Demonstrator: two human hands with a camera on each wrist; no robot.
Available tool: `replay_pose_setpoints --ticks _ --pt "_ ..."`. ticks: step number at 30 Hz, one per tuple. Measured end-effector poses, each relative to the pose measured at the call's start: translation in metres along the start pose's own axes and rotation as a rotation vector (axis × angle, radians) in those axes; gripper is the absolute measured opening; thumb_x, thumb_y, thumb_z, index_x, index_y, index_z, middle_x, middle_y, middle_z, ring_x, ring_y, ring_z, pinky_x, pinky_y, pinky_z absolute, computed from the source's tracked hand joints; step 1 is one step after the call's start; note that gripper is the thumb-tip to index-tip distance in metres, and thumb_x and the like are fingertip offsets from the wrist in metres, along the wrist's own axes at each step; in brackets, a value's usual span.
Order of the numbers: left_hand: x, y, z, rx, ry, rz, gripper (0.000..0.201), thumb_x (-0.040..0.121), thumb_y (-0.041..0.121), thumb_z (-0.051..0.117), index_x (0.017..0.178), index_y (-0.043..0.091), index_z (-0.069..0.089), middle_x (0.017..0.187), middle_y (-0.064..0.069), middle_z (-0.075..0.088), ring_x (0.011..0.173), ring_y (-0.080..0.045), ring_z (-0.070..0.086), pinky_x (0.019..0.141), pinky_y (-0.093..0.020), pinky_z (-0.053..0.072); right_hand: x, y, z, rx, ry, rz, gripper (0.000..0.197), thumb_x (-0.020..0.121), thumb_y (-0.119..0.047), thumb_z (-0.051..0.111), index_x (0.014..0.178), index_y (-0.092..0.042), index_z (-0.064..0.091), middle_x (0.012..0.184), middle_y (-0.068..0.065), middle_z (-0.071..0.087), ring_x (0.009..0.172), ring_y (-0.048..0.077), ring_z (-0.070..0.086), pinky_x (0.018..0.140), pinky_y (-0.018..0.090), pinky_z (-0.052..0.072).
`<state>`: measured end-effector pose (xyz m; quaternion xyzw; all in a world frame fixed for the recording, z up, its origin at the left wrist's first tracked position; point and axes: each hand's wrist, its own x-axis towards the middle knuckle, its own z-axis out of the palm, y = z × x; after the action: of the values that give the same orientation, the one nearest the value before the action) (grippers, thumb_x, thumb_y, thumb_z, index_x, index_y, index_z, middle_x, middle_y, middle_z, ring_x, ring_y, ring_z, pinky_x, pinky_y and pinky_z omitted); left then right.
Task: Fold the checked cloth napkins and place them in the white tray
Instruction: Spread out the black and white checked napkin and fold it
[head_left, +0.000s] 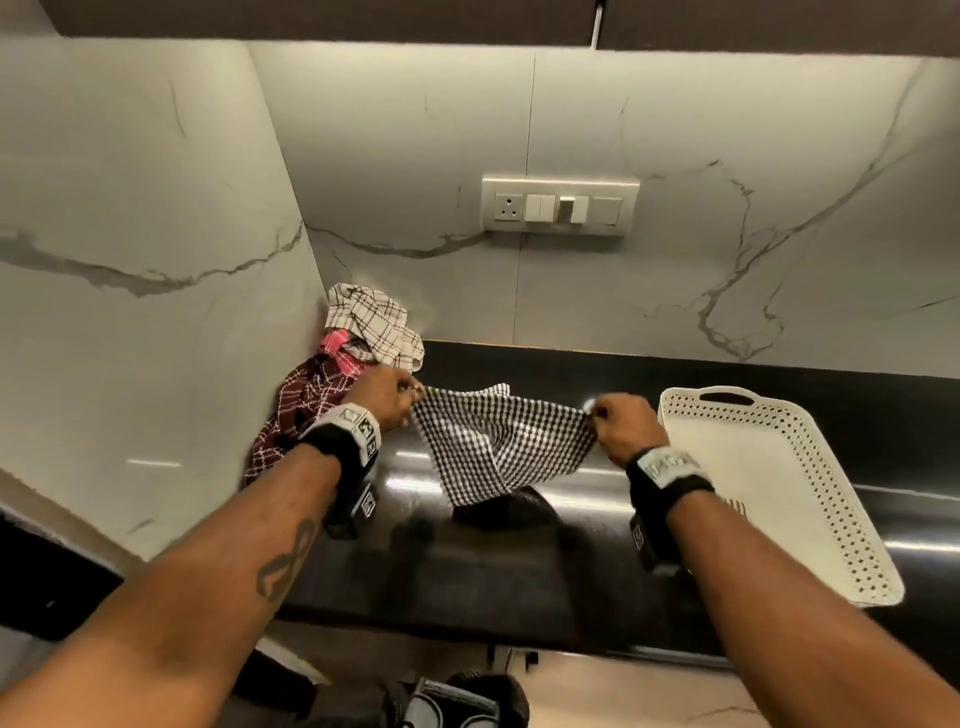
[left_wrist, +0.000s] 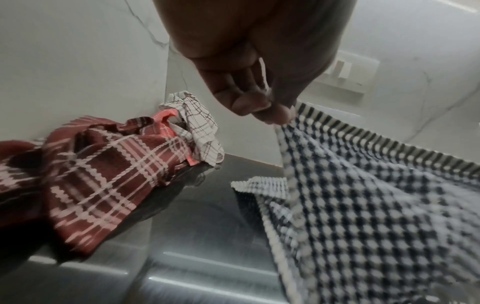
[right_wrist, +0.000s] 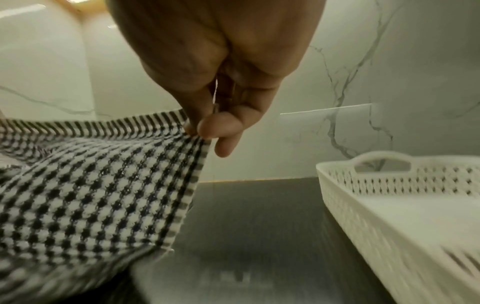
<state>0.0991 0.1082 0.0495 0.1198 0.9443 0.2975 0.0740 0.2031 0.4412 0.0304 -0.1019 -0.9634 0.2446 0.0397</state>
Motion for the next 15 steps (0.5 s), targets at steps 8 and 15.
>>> replay_pose_setpoints --ticks 8,15 --pt "0.078 0.089 -0.117 -0.033 0.462 0.245 0.018 0.088 0.007 0.059 0.096 0.007 0.076 0.091 -0.017 0.075 0.085 -0.03 0.072 0.079 -0.037 0.057 0.095 -0.091 -0.13 0.233 0.473 -0.151 0.02 0.09 -0.003 0.056 0.098 -0.004 0.074 0.089 0.015 0.074 0.076 0.03 0.072 0.067 0.03 0.06" --pt "0.024 0.098 -0.147 -0.061 0.75 0.544 0.013 0.091 0.009 0.058 0.098 0.008 0.069 0.093 -0.009 0.071 0.083 -0.02 0.065 0.076 -0.016 0.044 0.046 -0.104 -0.167 0.343 0.751 -0.392 0.014 0.09 -0.012 0.069 0.101 -0.008 0.076 0.097 0.006 0.075 0.087 0.009 0.065 0.081 0.002 0.041"
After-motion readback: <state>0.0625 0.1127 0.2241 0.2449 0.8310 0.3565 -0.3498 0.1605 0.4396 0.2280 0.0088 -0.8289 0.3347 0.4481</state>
